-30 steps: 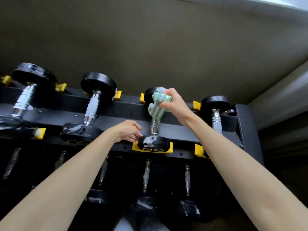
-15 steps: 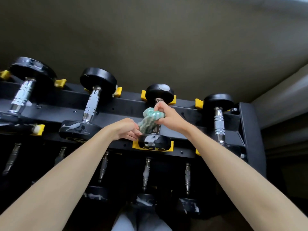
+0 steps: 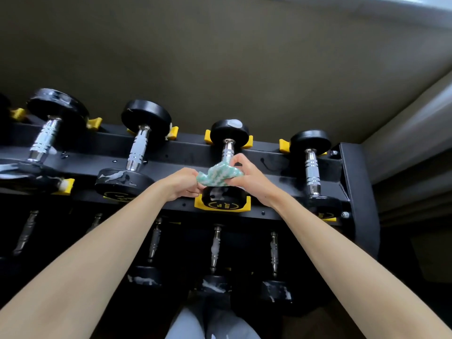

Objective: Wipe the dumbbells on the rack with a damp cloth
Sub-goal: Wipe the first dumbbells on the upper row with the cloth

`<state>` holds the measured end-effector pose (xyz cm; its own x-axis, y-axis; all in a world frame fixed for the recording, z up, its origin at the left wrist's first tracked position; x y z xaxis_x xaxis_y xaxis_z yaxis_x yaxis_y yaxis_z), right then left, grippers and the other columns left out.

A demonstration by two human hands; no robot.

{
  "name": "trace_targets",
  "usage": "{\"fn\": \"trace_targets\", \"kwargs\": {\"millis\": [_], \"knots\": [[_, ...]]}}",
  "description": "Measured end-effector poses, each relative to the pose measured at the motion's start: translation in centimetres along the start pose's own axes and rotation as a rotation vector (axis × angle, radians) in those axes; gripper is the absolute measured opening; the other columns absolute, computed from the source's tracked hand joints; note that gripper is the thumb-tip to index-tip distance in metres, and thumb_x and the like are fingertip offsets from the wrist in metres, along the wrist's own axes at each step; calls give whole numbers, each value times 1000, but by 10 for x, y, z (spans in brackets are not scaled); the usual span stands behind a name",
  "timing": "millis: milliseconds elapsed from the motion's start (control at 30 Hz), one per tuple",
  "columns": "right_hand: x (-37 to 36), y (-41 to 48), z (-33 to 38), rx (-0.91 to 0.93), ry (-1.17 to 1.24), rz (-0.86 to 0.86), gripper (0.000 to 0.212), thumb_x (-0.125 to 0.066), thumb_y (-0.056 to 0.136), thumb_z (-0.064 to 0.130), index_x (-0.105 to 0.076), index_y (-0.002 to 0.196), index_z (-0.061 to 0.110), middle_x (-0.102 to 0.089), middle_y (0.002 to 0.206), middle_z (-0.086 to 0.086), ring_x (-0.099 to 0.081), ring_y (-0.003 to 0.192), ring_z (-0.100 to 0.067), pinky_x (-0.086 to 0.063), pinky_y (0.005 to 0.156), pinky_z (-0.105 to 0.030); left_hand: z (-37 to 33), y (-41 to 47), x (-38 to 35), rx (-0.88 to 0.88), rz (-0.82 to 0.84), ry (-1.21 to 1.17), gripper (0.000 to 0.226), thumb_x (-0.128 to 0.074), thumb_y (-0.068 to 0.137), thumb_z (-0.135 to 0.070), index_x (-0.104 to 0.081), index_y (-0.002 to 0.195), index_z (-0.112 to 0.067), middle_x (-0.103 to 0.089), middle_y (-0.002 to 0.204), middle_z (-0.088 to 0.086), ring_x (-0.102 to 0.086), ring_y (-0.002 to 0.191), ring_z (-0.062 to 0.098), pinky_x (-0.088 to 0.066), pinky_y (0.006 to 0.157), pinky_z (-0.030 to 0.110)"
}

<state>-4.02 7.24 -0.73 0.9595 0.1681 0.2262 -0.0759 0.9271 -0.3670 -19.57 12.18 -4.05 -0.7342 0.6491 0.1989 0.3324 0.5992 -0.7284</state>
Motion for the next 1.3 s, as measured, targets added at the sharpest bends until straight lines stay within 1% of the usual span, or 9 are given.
{"fn": "trace_targets", "kwargs": {"millis": [167,300,400,533,667,800,933,1067,1300], "knots": [[-27,-5,20,184,-445,130,32,-59,86,6,-35,96,25,-60,100,-6,-53,85,-26,-46,75,-37,13,-7,2,-14,-12,-128,8,-50,94,-7,-58,94,-10,-65,90,2,-63,82,12,-53,83,28],[-31,-9,20,213,-597,194,31,-55,86,4,-35,97,26,-55,88,-5,-46,76,-22,-41,68,-35,19,-11,4,-19,-43,-203,16,-45,94,-1,-59,97,-10,-64,100,10,-63,86,16,-54,78,29],[-27,-17,15,221,-584,207,31,-52,81,-3,-39,94,22,-49,79,4,-41,71,-17,-36,65,-31,15,-14,1,-57,-37,-165,34,-31,97,2,-61,107,-8,-65,107,10,-64,95,19,-53,74,27],[-14,-30,5,205,-455,185,31,-53,78,-6,-43,87,22,-58,88,-3,-42,71,-14,-38,67,-27,11,-16,-4,-88,-40,-72,47,-25,90,11,-66,103,-9,-64,115,9,-57,112,19,-47,92,30],[-4,-41,-3,138,-377,208,37,-52,76,-9,-42,78,27,-54,78,8,-41,65,-7,-37,61,-15,4,-20,-8,-79,-85,0,50,-26,85,14,-69,87,-12,-67,105,6,-60,105,17,-46,87,25],[15,-55,-40,-24,-478,253,28,-49,74,-9,-46,84,17,-47,73,5,-38,64,-10,-33,60,-23,-2,-17,-7,-38,-165,42,37,-37,87,7,-72,85,-6,-69,101,11,-63,98,21,-48,85,26],[46,-66,-52,-172,105,-50,24,-49,62,-6,-49,74,15,-52,75,-1,-50,68,-15,-41,60,-23,-10,-10,-7,10,-249,84,21,-53,80,6,-71,72,-2,-67,85,14,-63,85,25,-54,84,32],[65,-65,-57,-171,771,-294,25,-35,76,-4,-52,89,8,-59,92,-13,-58,78,-24,-49,70,-34,-30,-10,-15,-23,-351,119,22,-51,81,4,-67,67,-5,-63,73,10,-60,70,21,-54,74,27],[33,-58,-56,-176,1273,-285,29,-36,89,6,-53,111,7,-58,110,-17,-58,99,-31,-49,79,-46,-63,-29,-29,-241,-175,100,25,-44,86,5,-64,80,-7,-66,85,12,-62,65,16,-56,60,18]]}}
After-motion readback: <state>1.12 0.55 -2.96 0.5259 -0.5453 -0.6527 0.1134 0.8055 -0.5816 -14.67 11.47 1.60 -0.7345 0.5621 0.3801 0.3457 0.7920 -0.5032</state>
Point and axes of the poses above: each hand's wrist, its own y-axis towards the middle knuckle, its own x-axis out of the back of the hand, z = x × y, the point moved 5 cm from there along y, towards the middle knuckle
